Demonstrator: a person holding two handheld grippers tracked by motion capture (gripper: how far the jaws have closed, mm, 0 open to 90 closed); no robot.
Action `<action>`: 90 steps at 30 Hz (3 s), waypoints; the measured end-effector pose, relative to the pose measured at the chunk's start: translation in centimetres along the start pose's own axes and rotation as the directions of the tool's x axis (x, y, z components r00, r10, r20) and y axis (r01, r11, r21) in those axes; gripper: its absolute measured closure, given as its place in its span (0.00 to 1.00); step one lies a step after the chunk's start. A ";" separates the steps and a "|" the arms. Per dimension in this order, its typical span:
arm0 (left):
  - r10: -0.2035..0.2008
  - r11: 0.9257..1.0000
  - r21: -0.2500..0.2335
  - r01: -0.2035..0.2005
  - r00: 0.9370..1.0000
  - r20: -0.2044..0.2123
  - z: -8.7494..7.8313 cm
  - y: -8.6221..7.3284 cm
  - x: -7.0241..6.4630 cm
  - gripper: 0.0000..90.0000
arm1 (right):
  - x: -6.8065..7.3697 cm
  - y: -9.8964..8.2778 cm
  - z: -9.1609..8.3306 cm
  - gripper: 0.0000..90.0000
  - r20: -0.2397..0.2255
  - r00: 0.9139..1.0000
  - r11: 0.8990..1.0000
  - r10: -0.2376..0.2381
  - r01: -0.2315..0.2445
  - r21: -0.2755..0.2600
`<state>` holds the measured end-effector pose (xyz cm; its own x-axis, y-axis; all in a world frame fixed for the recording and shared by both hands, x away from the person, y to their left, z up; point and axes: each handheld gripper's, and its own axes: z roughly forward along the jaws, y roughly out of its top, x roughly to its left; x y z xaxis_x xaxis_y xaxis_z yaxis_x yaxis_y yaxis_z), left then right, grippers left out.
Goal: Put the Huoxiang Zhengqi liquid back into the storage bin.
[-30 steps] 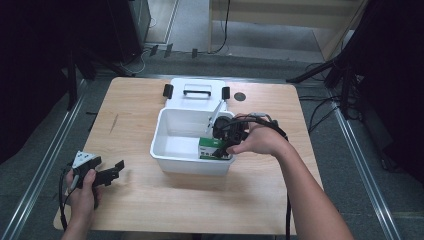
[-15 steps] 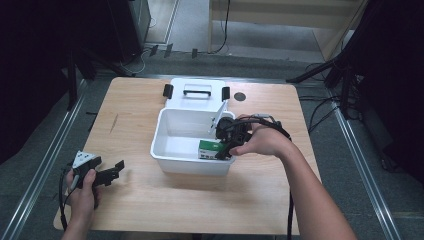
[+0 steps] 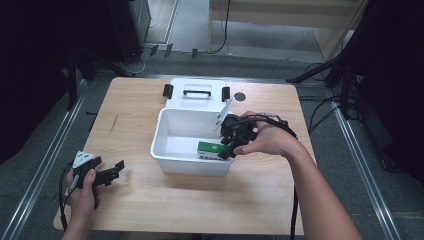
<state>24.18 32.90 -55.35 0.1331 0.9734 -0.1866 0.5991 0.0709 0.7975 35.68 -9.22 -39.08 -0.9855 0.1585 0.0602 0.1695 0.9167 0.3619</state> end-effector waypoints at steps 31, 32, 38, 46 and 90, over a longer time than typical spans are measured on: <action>0.005 1.000 0.001 -0.005 1.000 -0.004 0.0 0.0 0.0 0.10 | 0.9 -4.8 -3.8 0.00 0.288 0.891 0.917 0.350 -0.264 -0.300; 0.005 1.000 0.001 -0.005 1.000 -0.004 0.0 0.0 0.0 0.10 | 0.9 -4.8 -3.8 0.00 0.288 0.891 0.917 0.350 -0.264 -0.300; 0.005 1.000 0.001 -0.005 1.000 -0.005 0.0 0.0 0.0 0.10 | 0.8 -8.1 -4.1 0.00 0.401 0.745 0.815 0.534 -0.327 -0.477; 0.009 1.000 0.002 -0.009 1.000 -0.009 0.0 0.0 -0.1 0.10 | 1.4 -11.1 -3.7 0.00 0.426 0.631 0.728 0.648 -0.350 -0.590; 0.029 1.000 0.001 -0.029 0.999 -0.039 -0.1 -0.1 -0.4 0.10 | 6.3 -31.4 4.3 0.00 0.341 0.307 0.440 0.889 -0.365 -0.820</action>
<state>24.04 32.51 -55.28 0.1197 0.9827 -0.1413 0.5958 0.0428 0.8020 24.12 -35.42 -54.10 -0.1509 0.9883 0.0232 0.4322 0.0449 0.9007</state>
